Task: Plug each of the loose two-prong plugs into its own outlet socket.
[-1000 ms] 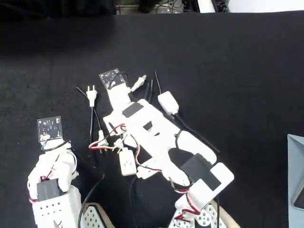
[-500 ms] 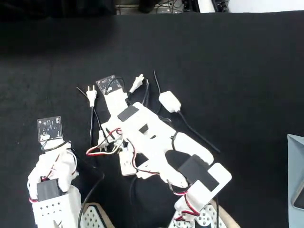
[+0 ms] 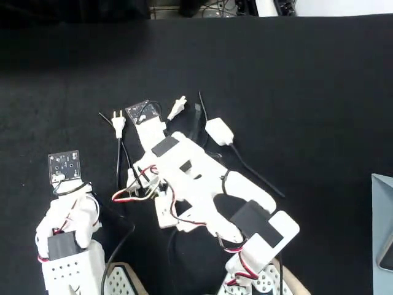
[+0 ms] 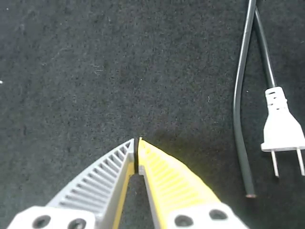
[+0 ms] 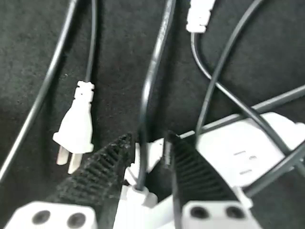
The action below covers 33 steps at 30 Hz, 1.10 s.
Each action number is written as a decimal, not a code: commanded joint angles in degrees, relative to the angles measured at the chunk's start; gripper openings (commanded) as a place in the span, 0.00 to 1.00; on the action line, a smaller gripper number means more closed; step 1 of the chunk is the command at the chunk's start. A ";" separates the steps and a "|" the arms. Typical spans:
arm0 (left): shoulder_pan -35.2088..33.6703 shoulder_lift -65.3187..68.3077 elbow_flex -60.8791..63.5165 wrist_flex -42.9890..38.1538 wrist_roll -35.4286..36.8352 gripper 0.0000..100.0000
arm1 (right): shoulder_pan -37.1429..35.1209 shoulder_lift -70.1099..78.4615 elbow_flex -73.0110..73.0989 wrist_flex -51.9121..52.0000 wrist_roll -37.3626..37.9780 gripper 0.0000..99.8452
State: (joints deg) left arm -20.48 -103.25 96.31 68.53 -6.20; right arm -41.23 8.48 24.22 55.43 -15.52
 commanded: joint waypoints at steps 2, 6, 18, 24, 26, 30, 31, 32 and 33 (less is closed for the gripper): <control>-0.66 -0.62 1.01 -1.23 0.35 0.03 | 3.52 -1.36 -5.32 6.33 -3.60 0.13; -0.66 -0.62 1.01 -1.23 0.35 0.03 | 4.13 -1.36 -5.76 9.85 -3.69 0.13; -0.75 -0.62 1.01 -1.23 0.35 0.03 | 3.43 5.14 -6.11 3.43 -13.89 0.13; -0.75 -0.62 1.01 -1.23 0.35 0.03 | 3.60 10.42 -11.74 5.10 -18.29 0.13; -0.75 -0.62 1.01 -1.23 0.35 0.03 | 3.60 11.74 -14.37 6.95 -18.99 0.13; -0.75 -0.62 1.01 -1.23 0.35 0.03 | 3.52 14.99 -18.68 10.20 -19.78 0.13; -0.75 -0.62 1.01 -1.23 0.35 0.03 | 3.52 15.96 -19.56 10.81 -19.78 0.13; -0.75 -0.62 1.01 -1.23 0.35 0.03 | 3.52 16.92 -20.18 11.25 -19.78 0.13; -0.75 -0.62 1.01 -1.23 0.35 0.03 | 3.52 17.80 -20.79 11.69 -19.78 0.13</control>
State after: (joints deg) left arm -20.48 -103.25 96.31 68.53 -6.20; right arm -38.15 24.48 6.73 65.98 -34.59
